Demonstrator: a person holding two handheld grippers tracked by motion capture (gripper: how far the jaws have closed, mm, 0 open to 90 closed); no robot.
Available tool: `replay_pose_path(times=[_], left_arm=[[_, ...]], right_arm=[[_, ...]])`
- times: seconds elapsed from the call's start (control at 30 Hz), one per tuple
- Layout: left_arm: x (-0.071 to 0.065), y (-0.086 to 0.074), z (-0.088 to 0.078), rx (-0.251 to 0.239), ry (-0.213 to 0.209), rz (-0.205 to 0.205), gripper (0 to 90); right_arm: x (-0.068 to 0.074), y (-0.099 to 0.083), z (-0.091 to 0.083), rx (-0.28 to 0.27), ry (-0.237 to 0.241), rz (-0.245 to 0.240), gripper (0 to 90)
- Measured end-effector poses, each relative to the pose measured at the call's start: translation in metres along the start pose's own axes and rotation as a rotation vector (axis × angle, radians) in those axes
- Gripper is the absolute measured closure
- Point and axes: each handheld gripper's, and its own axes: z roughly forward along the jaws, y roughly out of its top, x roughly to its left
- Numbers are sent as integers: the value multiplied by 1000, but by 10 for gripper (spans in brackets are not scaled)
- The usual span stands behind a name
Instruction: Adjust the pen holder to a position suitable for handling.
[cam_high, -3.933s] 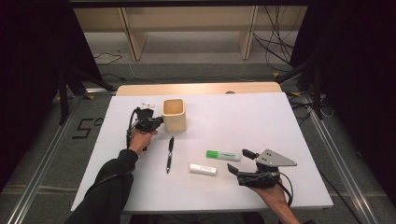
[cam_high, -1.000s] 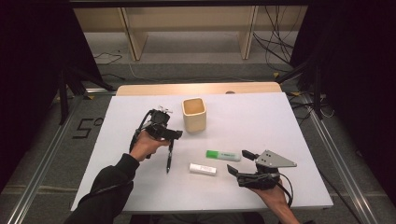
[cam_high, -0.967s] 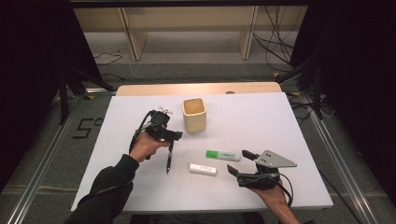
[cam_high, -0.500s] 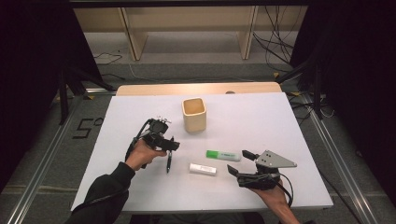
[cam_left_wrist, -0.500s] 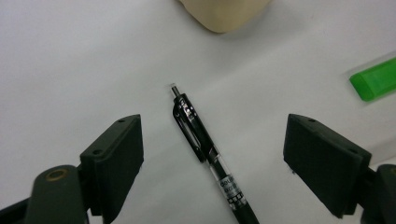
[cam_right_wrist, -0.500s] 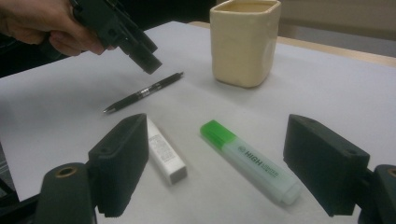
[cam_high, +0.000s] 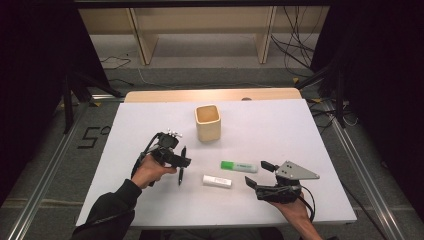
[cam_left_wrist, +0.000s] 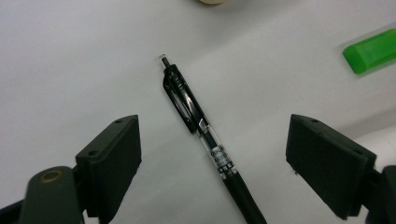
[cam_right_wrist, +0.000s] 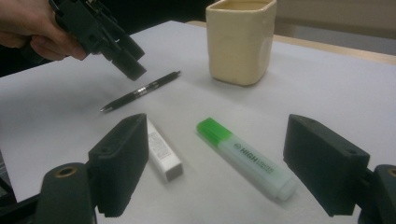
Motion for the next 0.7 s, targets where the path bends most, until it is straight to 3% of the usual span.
replay_pose_path(times=[0.53,0.6,0.7], left_arm=[[-8,-13,2,38,6,21,154],[-8,-14,2,46,15,40,154],[-10,-17,2,49,-5,62,177]], right_arm=[[1,-1,-2,4,-8,1,232],[1,-1,-2,6,-8,2,232],[1,-1,-2,3,-9,-1,233]])
